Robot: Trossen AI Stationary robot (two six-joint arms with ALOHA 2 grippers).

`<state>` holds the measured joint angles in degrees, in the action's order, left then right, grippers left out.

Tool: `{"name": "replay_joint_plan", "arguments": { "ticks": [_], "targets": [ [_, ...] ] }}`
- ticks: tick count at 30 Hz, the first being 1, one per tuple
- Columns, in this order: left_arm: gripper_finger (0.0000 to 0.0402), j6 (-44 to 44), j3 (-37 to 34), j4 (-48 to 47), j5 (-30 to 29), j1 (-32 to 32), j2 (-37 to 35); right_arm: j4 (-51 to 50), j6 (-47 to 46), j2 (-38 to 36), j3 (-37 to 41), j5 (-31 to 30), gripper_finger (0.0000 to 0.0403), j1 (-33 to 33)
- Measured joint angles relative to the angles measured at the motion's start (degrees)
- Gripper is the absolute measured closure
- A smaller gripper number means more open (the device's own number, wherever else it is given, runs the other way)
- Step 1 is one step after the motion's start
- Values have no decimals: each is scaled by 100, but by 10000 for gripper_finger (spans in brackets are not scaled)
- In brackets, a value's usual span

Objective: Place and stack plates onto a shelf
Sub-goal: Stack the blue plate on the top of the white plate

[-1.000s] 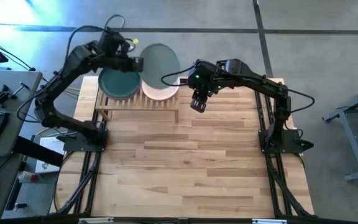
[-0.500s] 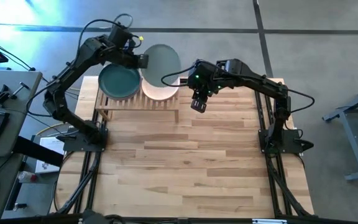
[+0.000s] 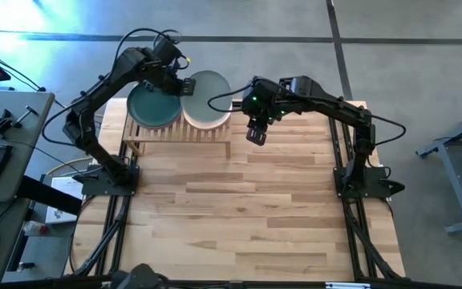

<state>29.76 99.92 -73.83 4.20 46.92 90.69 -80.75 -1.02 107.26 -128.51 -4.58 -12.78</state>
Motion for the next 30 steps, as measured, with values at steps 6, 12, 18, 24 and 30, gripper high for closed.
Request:
{"name": "replay_joint_plan", "arguments": {
  "ticks": [6,12,18,24,30],
  "targets": [
    [401,0,0,-82,-24,0,193,43,-4,2,0,0,272,0],
    [401,0,-2,-196,-26,0,344,43,-28,2,0,2,272,0],
    [401,-1,-2,-186,-26,0,346,43,-42,2,0,0,272,0],
    [401,0,-2,-305,27,0,346,43,-18,2,0,0,272,0],
    [401,0,-2,-323,104,0,346,44,-20,2,0,0,272,0]
  ]
}}
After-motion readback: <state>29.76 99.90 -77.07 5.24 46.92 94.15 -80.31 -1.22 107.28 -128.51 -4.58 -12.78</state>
